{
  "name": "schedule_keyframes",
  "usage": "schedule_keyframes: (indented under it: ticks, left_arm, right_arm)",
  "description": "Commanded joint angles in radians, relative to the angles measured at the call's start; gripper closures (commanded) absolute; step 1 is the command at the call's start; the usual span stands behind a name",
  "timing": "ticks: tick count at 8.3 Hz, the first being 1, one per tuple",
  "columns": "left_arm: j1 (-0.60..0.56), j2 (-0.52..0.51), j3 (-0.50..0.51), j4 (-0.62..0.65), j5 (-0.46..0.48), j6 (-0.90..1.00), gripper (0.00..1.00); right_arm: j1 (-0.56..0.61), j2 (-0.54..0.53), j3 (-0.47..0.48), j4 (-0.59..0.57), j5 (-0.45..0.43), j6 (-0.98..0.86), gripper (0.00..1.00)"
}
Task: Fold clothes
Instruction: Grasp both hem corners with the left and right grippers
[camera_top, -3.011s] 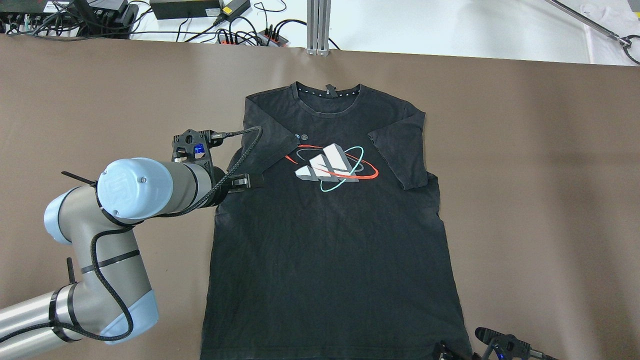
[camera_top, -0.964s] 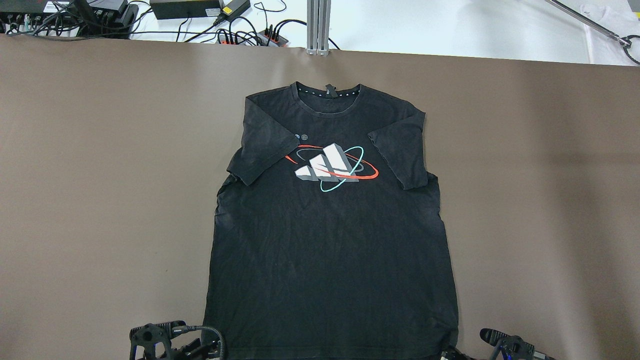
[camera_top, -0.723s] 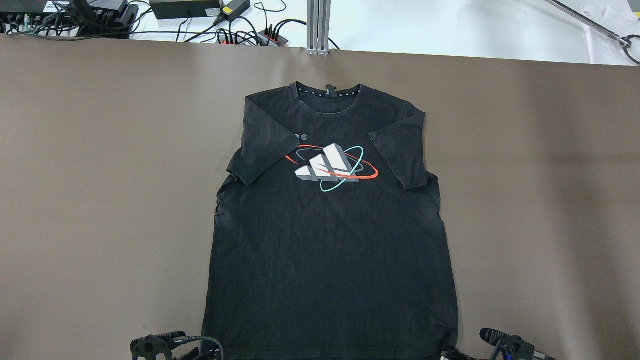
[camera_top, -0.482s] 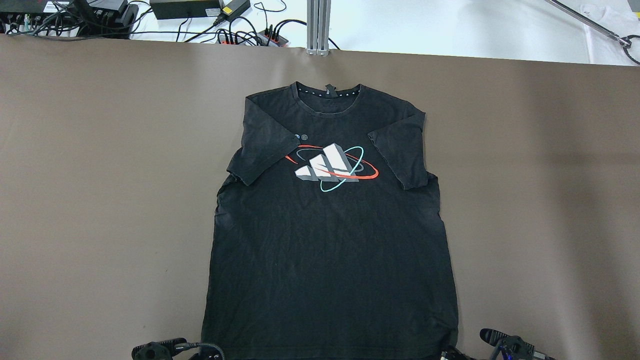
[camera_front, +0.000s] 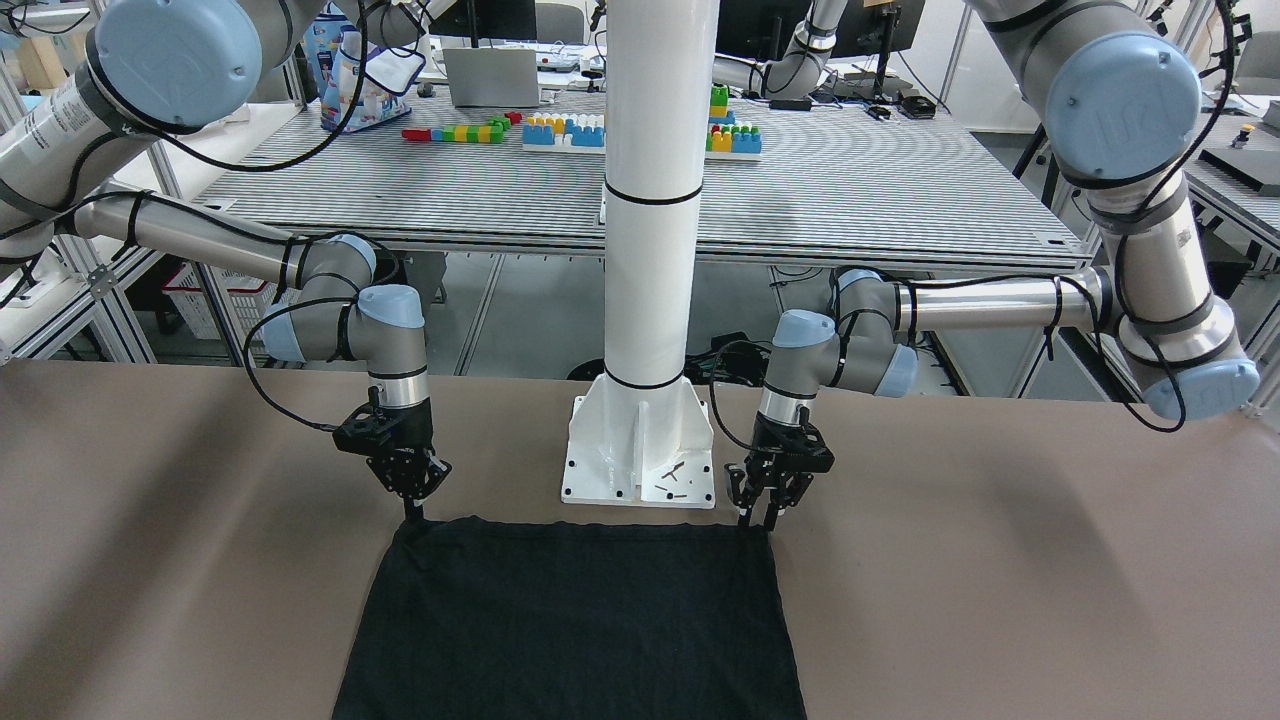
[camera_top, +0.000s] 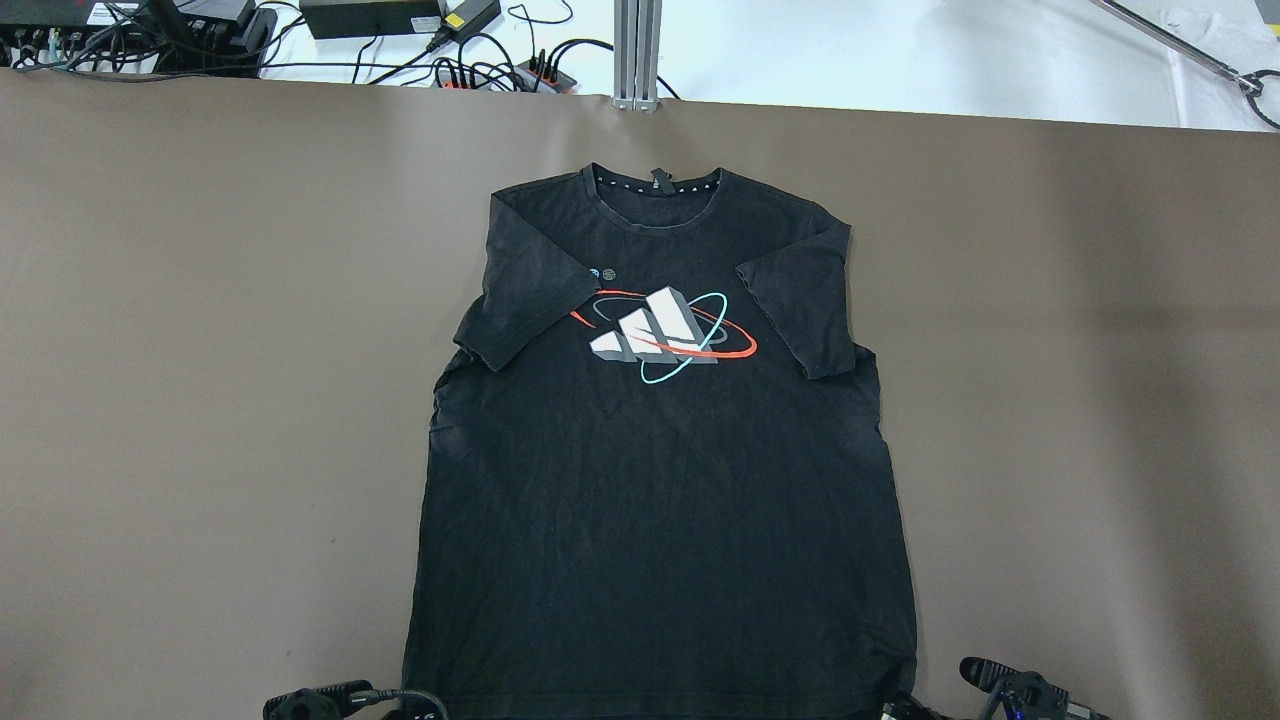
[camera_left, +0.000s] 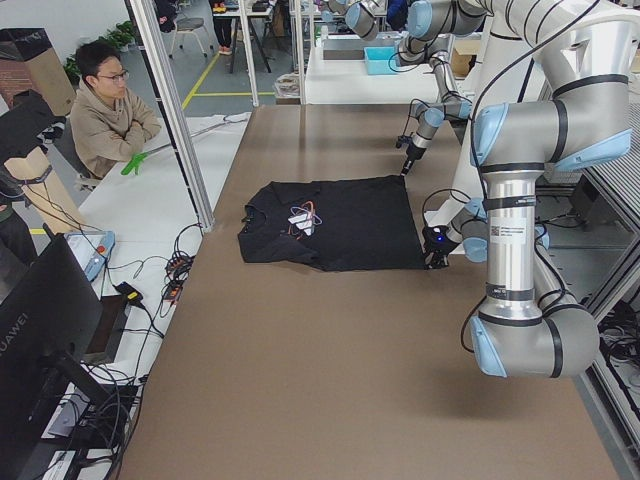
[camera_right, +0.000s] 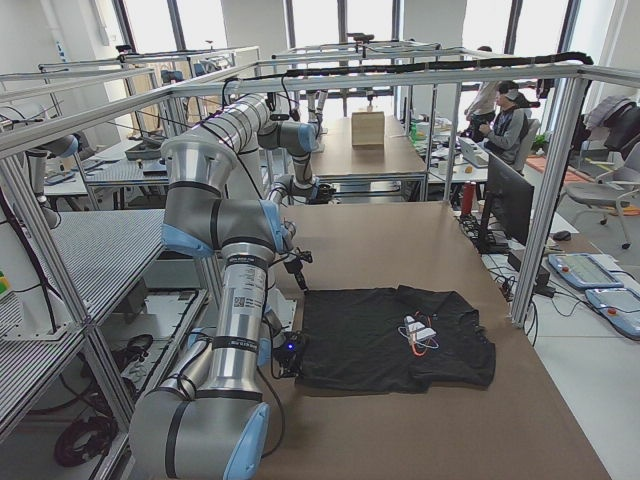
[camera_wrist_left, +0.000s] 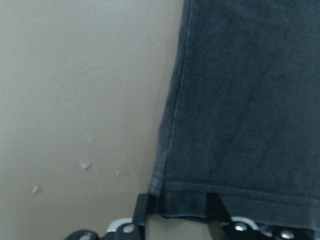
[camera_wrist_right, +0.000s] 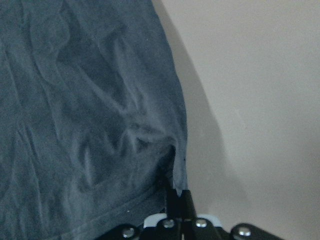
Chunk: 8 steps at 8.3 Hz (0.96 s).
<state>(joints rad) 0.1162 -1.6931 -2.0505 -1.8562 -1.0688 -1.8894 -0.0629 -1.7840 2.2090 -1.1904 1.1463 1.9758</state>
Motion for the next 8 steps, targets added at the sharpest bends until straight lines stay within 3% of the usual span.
schedule_keyframes:
  ticks: [1,3,4,5,8]
  left_arm:
    - [-0.001,0.007,-0.002,0.0,0.0,0.0,0.5]
    - [-0.001,0.009,-0.005,0.0,-0.002,0.0,0.53]
    - [-0.001,0.006,-0.005,0.0,-0.003,0.0,0.71]
    - [-0.001,0.007,-0.003,0.002,-0.005,0.0,1.0]
    - [-0.006,0.036,-0.038,0.002,-0.01,0.01,1.0]
  right_arm:
    - [0.0,0.0,0.0,0.0,0.0,0.001,1.0]
    - [0.002,0.0,0.0,0.0,0.0,0.001,1.0]
    - [0.002,0.0,0.0,0.0,0.0,0.001,1.0]
    - [0.002,0.0,-0.002,0.0,-0.003,0.001,1.0]
    - [0.0,0.0,-0.002,0.0,-0.003,0.001,1.0]
